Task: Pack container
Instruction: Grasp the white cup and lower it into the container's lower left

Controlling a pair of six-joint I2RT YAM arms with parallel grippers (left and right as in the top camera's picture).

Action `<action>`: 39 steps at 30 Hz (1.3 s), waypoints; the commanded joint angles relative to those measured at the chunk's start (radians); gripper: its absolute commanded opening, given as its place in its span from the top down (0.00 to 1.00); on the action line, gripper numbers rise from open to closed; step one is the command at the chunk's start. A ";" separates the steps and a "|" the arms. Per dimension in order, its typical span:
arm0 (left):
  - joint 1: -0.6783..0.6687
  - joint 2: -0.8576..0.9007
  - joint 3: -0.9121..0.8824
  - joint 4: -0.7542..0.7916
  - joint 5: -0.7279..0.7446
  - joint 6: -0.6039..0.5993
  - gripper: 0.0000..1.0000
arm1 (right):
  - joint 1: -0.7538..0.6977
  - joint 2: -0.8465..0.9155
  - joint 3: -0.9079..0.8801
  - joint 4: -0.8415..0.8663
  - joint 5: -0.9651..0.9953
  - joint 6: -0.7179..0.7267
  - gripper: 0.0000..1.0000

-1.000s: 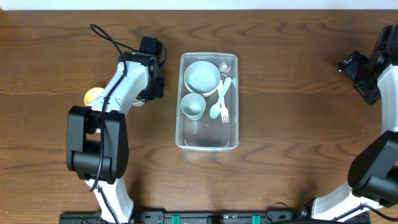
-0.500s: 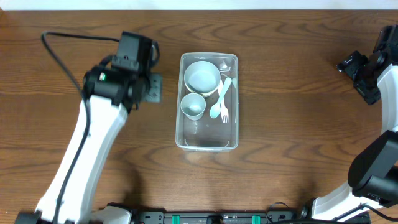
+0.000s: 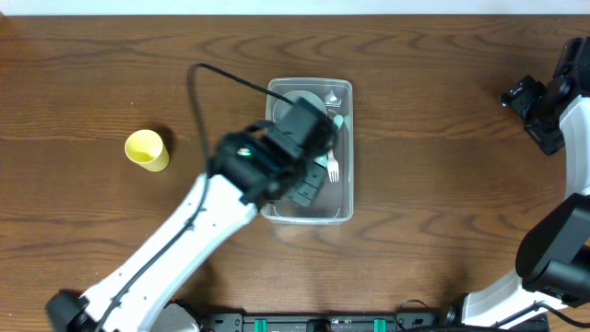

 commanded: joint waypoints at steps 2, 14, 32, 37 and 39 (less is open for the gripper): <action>-0.046 0.096 0.005 -0.004 0.006 -0.005 0.94 | -0.005 0.003 0.009 0.000 0.014 0.010 0.01; -0.053 0.277 -0.005 0.017 0.006 -0.004 0.94 | -0.005 0.003 0.009 0.000 0.014 0.010 0.01; -0.051 0.306 -0.101 -0.001 -0.071 -0.039 0.94 | -0.005 0.003 0.009 0.000 0.014 0.010 0.01; -0.051 0.306 -0.142 0.058 -0.073 -0.042 0.94 | -0.005 0.003 0.009 0.000 0.014 0.010 0.01; -0.051 0.306 -0.145 0.066 -0.073 -0.042 0.94 | -0.005 0.003 0.009 0.000 0.014 0.010 0.01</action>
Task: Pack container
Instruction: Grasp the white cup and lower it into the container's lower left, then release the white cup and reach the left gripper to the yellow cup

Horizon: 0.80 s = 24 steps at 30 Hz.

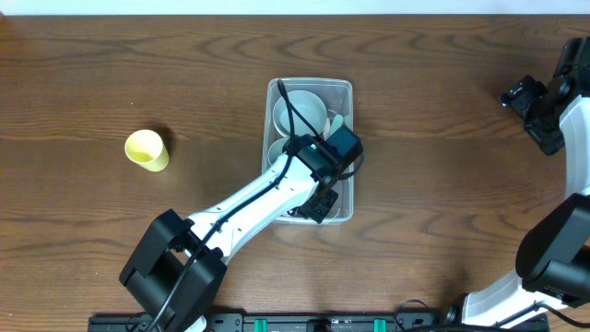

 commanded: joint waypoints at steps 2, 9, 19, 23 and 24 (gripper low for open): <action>0.000 0.010 -0.009 0.008 -0.024 -0.013 0.94 | -0.005 0.003 0.009 0.000 0.014 0.010 0.01; 0.000 0.010 -0.009 0.008 -0.024 -0.013 0.71 | -0.005 0.003 0.009 0.000 0.014 0.010 0.01; 0.000 0.001 0.001 -0.020 -0.023 -0.013 0.70 | -0.005 0.003 0.009 0.000 0.014 0.010 0.01; 0.000 -0.045 0.064 -0.098 -0.023 -0.013 0.69 | -0.005 0.003 0.009 0.000 0.014 0.010 0.01; 0.000 -0.067 0.084 -0.113 -0.024 -0.013 0.70 | -0.005 0.003 0.009 0.000 0.014 0.010 0.01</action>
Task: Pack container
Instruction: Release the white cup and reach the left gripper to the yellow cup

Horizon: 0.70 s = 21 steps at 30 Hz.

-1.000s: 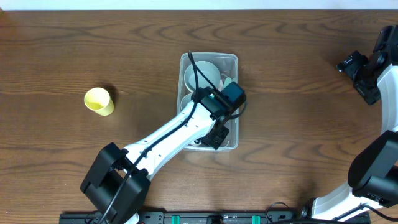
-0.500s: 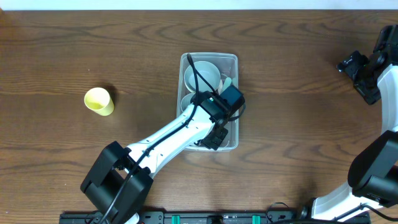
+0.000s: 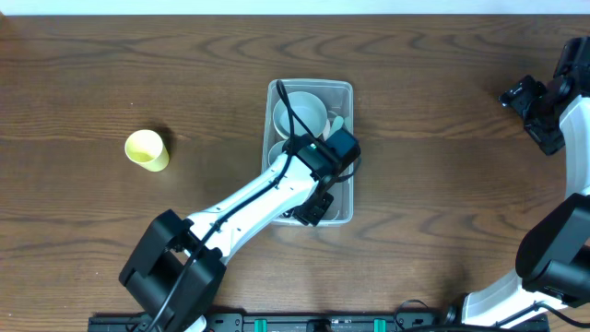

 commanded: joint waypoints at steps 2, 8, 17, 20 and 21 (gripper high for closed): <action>0.001 -0.114 0.101 -0.034 -0.016 -0.006 0.69 | -0.005 0.003 0.009 0.000 0.014 0.010 0.01; 0.037 -0.297 0.151 0.008 -0.160 -0.006 0.55 | -0.005 0.003 0.009 0.000 0.014 0.010 0.01; 0.327 -0.406 0.152 0.077 -0.338 -0.006 0.40 | -0.005 0.003 0.009 0.000 0.014 0.010 0.01; 0.451 -0.384 0.152 0.098 -0.338 -0.016 0.39 | -0.005 0.003 0.009 0.000 0.014 0.010 0.01; 0.488 -0.375 0.152 0.103 -0.338 -0.023 0.39 | -0.005 0.003 0.009 0.000 0.014 0.010 0.01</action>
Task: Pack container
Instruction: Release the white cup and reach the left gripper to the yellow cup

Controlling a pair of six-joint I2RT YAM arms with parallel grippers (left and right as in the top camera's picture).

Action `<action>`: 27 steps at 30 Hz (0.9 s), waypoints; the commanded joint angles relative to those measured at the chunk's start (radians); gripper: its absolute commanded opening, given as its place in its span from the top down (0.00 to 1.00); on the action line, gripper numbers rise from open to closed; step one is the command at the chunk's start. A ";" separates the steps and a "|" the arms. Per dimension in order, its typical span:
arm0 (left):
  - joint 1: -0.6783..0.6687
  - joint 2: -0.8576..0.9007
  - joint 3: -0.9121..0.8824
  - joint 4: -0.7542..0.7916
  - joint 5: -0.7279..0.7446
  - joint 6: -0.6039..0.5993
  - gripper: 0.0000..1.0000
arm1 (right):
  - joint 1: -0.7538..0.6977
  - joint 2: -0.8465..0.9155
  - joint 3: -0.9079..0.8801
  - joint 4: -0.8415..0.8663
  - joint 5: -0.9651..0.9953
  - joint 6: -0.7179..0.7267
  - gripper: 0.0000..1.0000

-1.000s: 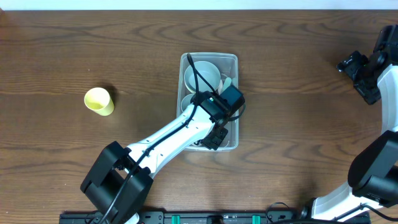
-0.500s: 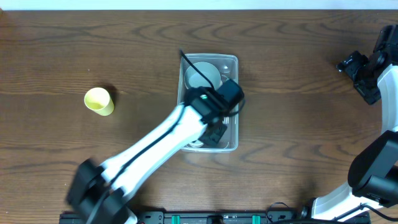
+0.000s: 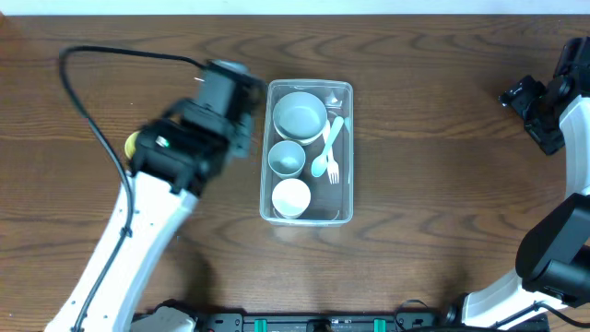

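The clear plastic container (image 3: pixel 343 90) sits mid-table and holds a grey-blue bowl (image 3: pixel 300 114), a grey-blue cup (image 3: pixel 287 159), a white cup (image 3: pixel 291 197), a teal spoon (image 3: pixel 323 153) and a white fork (image 3: pixel 334 170). My left gripper (image 3: pixel 236 118) hangs just left of the container, blurred, its fingers hidden under the wrist. Only a sliver of a yellow cup (image 3: pixel 132 144) shows from beneath the left arm. My right gripper (image 3: pixel 527 98) is far off at the right edge, its jaw state unclear.
The left arm's black cable (image 3: pixel 120 53) loops over the table's far left. The right arm's base and links (image 3: pixel 553 249) fill the right edge. Bare wooden table (image 3: pixel 433 166) lies between the container and the right arm.
My left gripper was down in the near end of the container; now it is outside, left of the container. A white cup now shows in that near end. The right arm is unchanged.
My left gripper first hung over the middle of the container, hiding most of its contents. Then it was at the near end, twice, with the bowl and grey-blue cup showing. Now it is out, and a white cup stands in the near end.
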 commanded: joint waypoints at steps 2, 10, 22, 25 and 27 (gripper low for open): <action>0.156 0.045 0.006 0.016 -0.039 -0.062 0.38 | -0.005 0.003 0.009 0.000 0.014 0.010 0.01; 0.355 0.172 0.005 0.063 0.180 -0.106 0.38 | -0.005 0.003 0.009 0.000 0.014 0.010 0.01; 0.387 0.434 0.005 0.095 0.187 -0.087 0.38 | -0.005 0.003 0.009 0.000 0.014 0.010 0.01; 0.413 0.472 0.005 0.092 0.187 -0.093 0.38 | -0.005 0.003 0.009 0.000 0.014 0.010 0.01; 0.433 0.479 0.003 0.090 0.187 -0.102 0.38 | -0.005 0.003 0.009 0.000 0.014 0.010 0.01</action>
